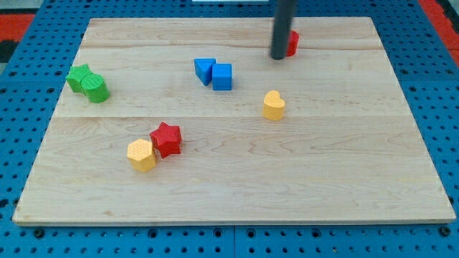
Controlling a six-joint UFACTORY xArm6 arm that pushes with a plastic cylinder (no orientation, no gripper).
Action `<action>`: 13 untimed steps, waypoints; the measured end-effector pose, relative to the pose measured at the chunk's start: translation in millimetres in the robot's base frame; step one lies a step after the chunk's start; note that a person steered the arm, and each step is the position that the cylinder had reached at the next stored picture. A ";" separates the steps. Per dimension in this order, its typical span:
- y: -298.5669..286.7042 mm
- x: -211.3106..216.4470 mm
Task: Push the red star into the bottom left side of the red circle
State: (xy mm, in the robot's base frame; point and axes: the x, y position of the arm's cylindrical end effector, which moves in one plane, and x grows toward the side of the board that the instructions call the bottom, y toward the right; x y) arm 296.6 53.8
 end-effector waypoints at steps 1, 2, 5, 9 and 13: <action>14.1 -14.6; 99.6 -51.0; 192.0 107.8; -105.0 223.1; -155.9 165.5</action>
State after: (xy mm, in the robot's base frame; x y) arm 462.1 -102.1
